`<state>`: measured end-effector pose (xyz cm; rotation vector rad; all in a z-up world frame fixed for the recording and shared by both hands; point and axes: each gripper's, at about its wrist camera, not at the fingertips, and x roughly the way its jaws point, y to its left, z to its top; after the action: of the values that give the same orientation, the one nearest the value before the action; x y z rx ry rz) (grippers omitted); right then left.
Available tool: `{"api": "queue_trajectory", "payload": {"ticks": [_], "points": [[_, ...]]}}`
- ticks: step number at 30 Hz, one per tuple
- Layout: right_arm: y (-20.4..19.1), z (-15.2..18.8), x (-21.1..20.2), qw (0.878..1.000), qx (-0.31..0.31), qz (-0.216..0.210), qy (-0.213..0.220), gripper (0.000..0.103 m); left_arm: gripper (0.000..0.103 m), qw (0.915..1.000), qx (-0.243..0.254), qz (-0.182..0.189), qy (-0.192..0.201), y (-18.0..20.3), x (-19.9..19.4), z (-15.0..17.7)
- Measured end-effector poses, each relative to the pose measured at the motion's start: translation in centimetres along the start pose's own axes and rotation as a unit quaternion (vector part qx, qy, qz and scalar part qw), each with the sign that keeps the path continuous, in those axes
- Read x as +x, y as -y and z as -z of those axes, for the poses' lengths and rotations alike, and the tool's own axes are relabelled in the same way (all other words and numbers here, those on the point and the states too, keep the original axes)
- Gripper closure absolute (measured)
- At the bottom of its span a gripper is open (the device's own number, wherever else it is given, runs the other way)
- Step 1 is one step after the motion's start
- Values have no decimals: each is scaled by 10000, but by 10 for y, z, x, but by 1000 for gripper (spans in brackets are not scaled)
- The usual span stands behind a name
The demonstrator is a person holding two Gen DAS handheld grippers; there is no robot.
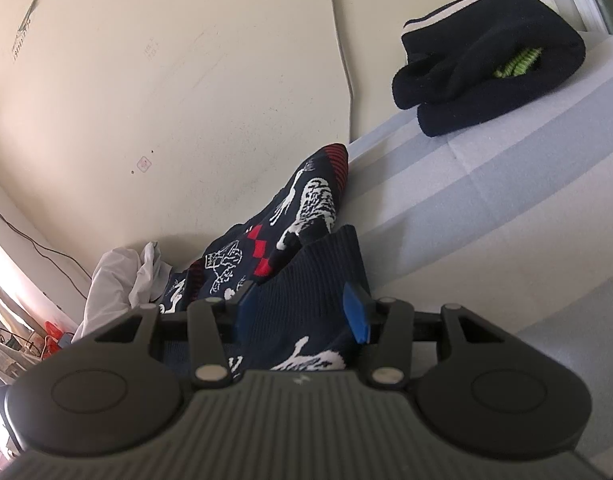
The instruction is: Fold small clothes
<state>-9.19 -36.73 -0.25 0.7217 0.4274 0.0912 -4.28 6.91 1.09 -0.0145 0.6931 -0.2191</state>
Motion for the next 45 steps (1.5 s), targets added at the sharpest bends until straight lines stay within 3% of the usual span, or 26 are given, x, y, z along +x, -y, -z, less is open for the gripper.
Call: {"api": "queue_trajectory", "payload": {"ticks": [5, 9, 12, 16, 18, 22, 24, 27, 29, 30, 31, 32, 34, 35, 36, 37, 38, 42, 45], "points": [[-2, 0, 0, 10000, -76, 60, -15, 52, 25, 10000, -19, 37, -8, -1, 0, 1], [-3, -5, 0, 9996, -98, 242, -48, 52, 24, 9980, -377, 478, -143, -22, -5, -8], [-10, -31, -10, 9976, -528, 426, 148, 50, 24, 9982, -383, 455, 67, -39, -17, -40], [-29, -94, -2, 9943, -1023, 279, 54, 42, 24, 9986, 250, 309, 341, -22, -5, -107], [-39, -119, 20, 9924, -1187, 249, -189, 41, 24, 9973, 641, 241, 281, 1, 25, -138], [-50, -155, 99, 9883, -1241, 388, -799, 41, 24, 9951, 844, 409, -298, 35, 113, -183], [-54, -164, 140, 9857, -1198, 378, -1126, 41, 22, 9934, 834, 518, -590, 45, 153, -192], [-63, -168, 203, 9767, -1307, 352, -1665, 40, 10, 9898, 759, 698, -982, 55, 202, -196], [-69, -165, 243, 9679, -1472, 335, -2010, 37, 9, 9883, 698, 699, -1159, 59, 225, -195], [-71, -163, 260, 9640, -1562, 392, -2114, 37, 14, 9872, 619, 759, -1262, 59, 235, -194], [-74, -160, 280, 9601, -1630, 444, -2230, 36, 32, 9857, 553, 844, -1349, 59, 241, -193], [-74, -156, 294, 9562, -1660, 442, -2368, 36, 40, 9838, 530, 947, -1424, 61, 246, -192], [-72, -147, 321, 9483, -1648, 436, -2678, 36, 81, 9825, 661, 1113, -1341, 69, 243, -190], [-72, -142, 329, 9451, -1673, 442, -2773, 36, 85, 9816, 623, 1207, -1340, 71, 240, -189], [-75, -136, 330, 9450, -1859, 414, -2660, 42, 87, 9825, 668, 1162, -1297, 74, 235, -188], [-81, -132, 331, 9404, -2050, 368, -2689, 72, 88, 9835, 797, 1102, -1197, 79, 227, -186], [-86, -128, 328, 9369, -2132, 345, -2749, 86, 88, 9845, 894, 1064, -1074, 82, 217, -184], [-123, -116, 274, 9353, -2798, 116, -2162, 87, 89, 9859, 1067, 1202, -468, 88, 149, -172], [-153, -107, 204, 9274, -3333, -202, -1687, 88, 89, 9815, 1244, 1451, 110, 90, 72, -148]]}}
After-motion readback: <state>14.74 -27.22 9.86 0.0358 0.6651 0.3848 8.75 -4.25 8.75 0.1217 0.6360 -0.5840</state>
